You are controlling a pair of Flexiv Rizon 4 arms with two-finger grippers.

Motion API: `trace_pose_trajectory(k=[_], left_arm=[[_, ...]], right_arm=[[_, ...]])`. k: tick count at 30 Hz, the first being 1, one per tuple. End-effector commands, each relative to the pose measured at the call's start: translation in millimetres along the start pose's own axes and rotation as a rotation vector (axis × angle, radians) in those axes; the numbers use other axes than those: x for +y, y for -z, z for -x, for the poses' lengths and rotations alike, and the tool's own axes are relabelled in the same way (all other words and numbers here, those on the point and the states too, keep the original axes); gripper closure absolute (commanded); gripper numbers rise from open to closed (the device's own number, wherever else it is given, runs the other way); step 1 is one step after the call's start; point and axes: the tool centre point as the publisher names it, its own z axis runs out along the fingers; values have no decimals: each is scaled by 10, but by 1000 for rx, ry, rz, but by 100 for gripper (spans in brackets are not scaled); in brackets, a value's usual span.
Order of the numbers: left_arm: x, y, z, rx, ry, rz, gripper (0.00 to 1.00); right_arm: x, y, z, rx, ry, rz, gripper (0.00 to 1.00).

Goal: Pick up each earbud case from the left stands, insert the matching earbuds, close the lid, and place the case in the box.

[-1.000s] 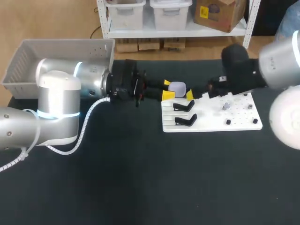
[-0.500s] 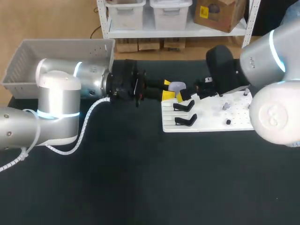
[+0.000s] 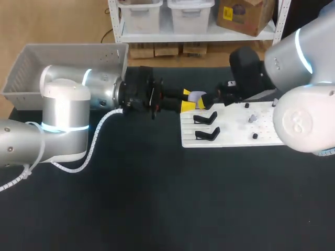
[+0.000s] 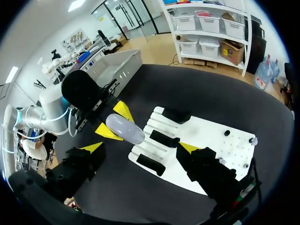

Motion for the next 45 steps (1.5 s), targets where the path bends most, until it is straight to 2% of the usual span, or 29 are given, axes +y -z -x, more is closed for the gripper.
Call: trace_pose_trajectory(k=[1, 22, 31, 38, 40, 43, 45], left_arm=[[-9, -1, -4, -1, -2, 3, 100], [-9, -1, -4, -1, -2, 3, 100], [-9, -1, -4, -1, -2, 3, 100], [-9, -1, -4, -1, -2, 3, 100], [-9, -1, -4, -1, -2, 3, 100], [-9, -1, -4, -1, -2, 3, 100], [-9, -1, -4, -1, -2, 3, 100]], right_arm=[[18, -35, 40, 17, 7, -4, 0], [-65, -116, 107, 29, -18, -10, 0], [-92, -73, 183, 21, -15, -45, 0], [-87, 98, 338, -56, 3, -60, 0], [-66, 196, 389, -116, 43, -102, 0], [-46, 365, 435, -233, 156, -259, 0], [-44, 469, 451, -263, 206, -317, 0]])
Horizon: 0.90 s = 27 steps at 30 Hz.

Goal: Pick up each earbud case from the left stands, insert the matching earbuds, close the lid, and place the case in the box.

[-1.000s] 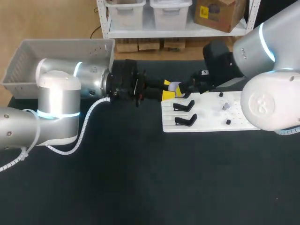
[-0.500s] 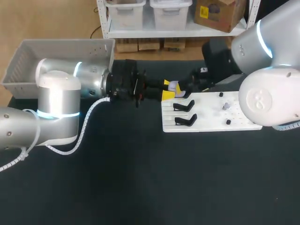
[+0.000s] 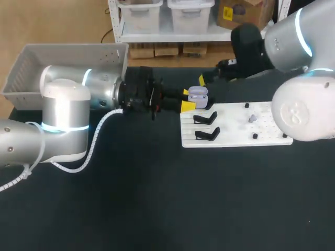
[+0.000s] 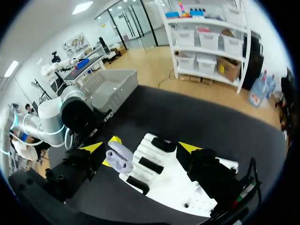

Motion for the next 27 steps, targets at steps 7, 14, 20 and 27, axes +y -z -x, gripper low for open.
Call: trace_pose_trajectory(k=[7, 14, 20, 27], left_arm=[[4, -33, 47, -32, -53, 3, 100], [-5, -90, 56, -40, -62, -1, 100], [-30, -127, 45, -43, -58, -6, 100], [-30, -127, 45, -43, -58, -6, 100]], right_arm=[[-49, 504, -90, -147, 241, -422, 0], [-335, 618, -192, -63, 278, -508, 0], [-678, 706, -322, 64, 289, -559, 0], [-1058, 713, -463, 206, 267, -597, 0]])
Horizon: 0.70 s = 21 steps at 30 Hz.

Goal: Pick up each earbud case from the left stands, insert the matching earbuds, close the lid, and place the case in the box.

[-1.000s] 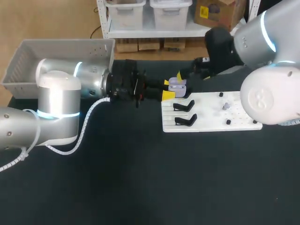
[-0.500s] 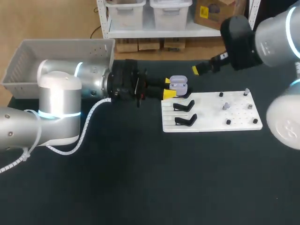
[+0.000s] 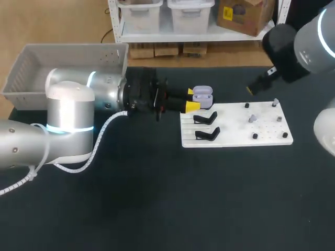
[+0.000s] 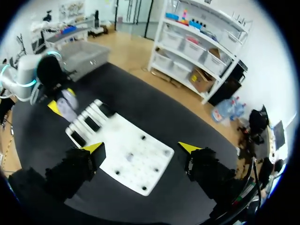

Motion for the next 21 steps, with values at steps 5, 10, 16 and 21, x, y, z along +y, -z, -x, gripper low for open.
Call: trace_pose_trajectory(k=[5, 10, 16, 21], left_arm=[[-2, -6, -8, -2, -2, 3, 100], [-2, -6, -8, -2, -2, 3, 100], [-2, -6, -8, -2, -2, 3, 100], [-2, -6, -8, -2, -2, 3, 100]], right_arm=[[-217, -178, -161, 153, 11, -200, 0], [-282, -304, -258, 218, 31, -182, 0], [-296, -435, -326, 259, 40, -142, 0], [-335, -541, -390, 301, 47, -119, 0]])
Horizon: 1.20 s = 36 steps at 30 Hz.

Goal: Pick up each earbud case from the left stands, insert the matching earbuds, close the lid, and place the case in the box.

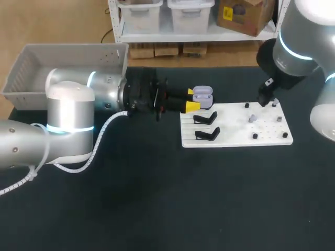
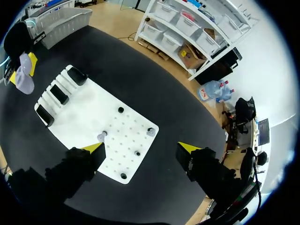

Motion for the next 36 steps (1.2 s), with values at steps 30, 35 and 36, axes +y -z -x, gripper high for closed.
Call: trace_pose_trajectory(k=[30, 35, 36], left_arm=[[-3, -4, -8, -2, -2, 3, 100], [-3, -4, -8, -2, -2, 3, 100], [-3, -4, -8, -2, -2, 3, 100]], right_arm=[[-38, -590, -61, 149, -38, -22, 50], [-70, -655, -54, 171, -79, -48, 53], [-73, -664, -52, 173, -84, -52, 53]])
